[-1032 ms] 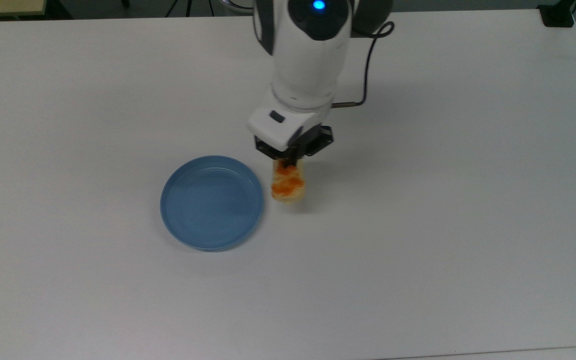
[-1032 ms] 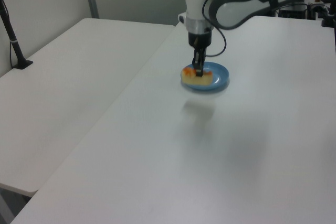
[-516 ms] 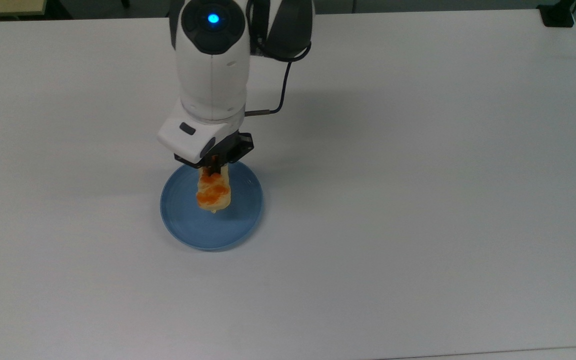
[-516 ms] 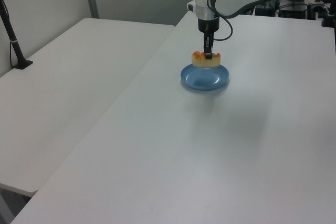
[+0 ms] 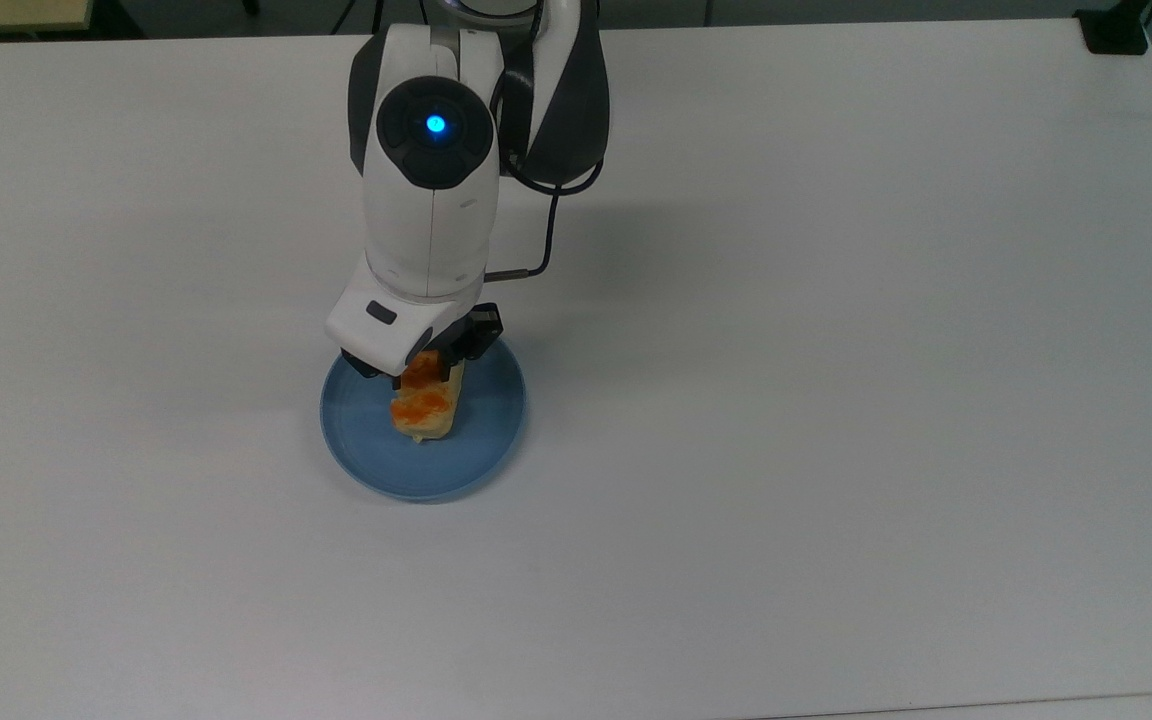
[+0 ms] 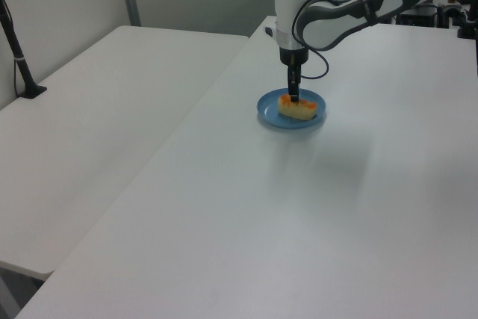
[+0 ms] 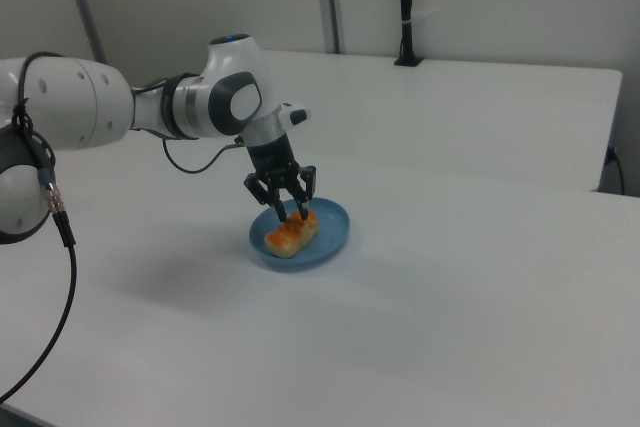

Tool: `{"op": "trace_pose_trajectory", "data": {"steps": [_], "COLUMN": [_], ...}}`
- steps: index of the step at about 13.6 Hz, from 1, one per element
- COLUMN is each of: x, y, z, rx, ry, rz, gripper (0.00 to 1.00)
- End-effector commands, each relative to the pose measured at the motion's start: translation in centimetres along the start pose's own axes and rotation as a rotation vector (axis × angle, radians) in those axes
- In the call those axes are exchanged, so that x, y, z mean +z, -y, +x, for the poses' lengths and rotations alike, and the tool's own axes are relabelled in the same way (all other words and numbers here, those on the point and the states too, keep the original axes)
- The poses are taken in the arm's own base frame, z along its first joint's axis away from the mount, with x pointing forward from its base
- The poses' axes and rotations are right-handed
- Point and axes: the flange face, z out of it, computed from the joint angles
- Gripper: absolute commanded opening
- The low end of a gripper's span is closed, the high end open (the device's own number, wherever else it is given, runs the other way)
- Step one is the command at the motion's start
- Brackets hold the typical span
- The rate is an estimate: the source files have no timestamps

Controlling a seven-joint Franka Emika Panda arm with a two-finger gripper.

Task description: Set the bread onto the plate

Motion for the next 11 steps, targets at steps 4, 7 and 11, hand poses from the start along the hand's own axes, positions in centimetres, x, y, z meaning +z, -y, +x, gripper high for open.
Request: {"op": "trace_pose_trajectory", "data": {"steps": [4,7,11], "x": [-6.5,-11.8,-19.9], "y": [-1.3,0.1,2.0], "z": [-1.1,-2.8,-6.9], "rx": [0.068,0.161,0.343], "ry": [-0.086,-0.061,-0.012], "rz": [-0.016,0.007,0.034], "gripper": [1.00,1.00,1.00]}}
